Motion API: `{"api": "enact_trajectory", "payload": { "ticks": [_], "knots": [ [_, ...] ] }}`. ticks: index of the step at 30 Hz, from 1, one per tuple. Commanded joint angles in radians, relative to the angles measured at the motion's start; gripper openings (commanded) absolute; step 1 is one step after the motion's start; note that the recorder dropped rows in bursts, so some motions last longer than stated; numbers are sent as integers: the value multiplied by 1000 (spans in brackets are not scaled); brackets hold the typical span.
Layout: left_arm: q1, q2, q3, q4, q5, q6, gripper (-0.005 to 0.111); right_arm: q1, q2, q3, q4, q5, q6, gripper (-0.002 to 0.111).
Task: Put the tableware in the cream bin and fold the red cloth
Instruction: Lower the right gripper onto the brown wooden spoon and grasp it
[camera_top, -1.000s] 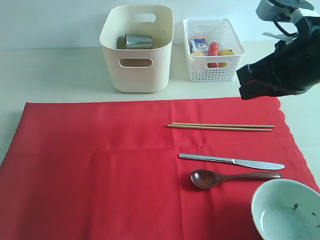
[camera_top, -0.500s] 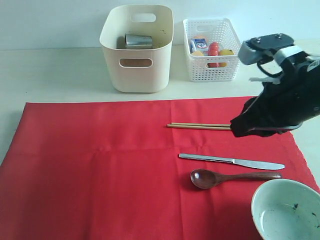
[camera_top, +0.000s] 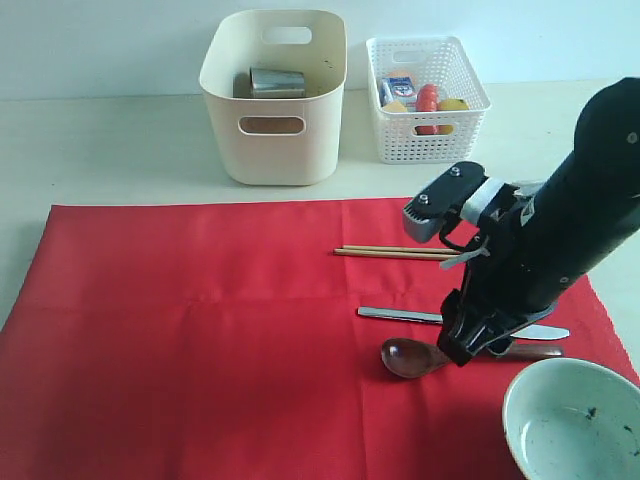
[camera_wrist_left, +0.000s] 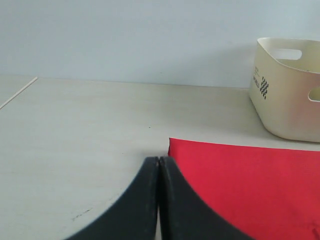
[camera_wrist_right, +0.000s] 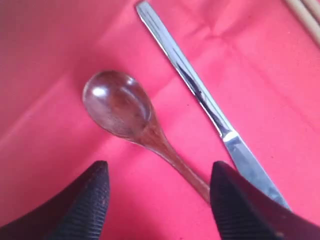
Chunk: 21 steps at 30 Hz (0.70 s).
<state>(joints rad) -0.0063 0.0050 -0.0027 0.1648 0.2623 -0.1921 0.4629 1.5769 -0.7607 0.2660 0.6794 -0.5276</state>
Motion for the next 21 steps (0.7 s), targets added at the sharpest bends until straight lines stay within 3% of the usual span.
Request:
{"api": "enact_trajectory", "payload": {
  "ticks": [1,14,21],
  "knots": [
    [-8,-5,3,3,-6,1,3,3,63,4,-10,-39,-72,58],
    [-8,-5,3,3,-6,1,3,3,230,-65,-86,-38,-163,57],
    [-8,-5,3,3,-6,1,3,3,256,-66,-98,-32,-234,43]
  ]
}}
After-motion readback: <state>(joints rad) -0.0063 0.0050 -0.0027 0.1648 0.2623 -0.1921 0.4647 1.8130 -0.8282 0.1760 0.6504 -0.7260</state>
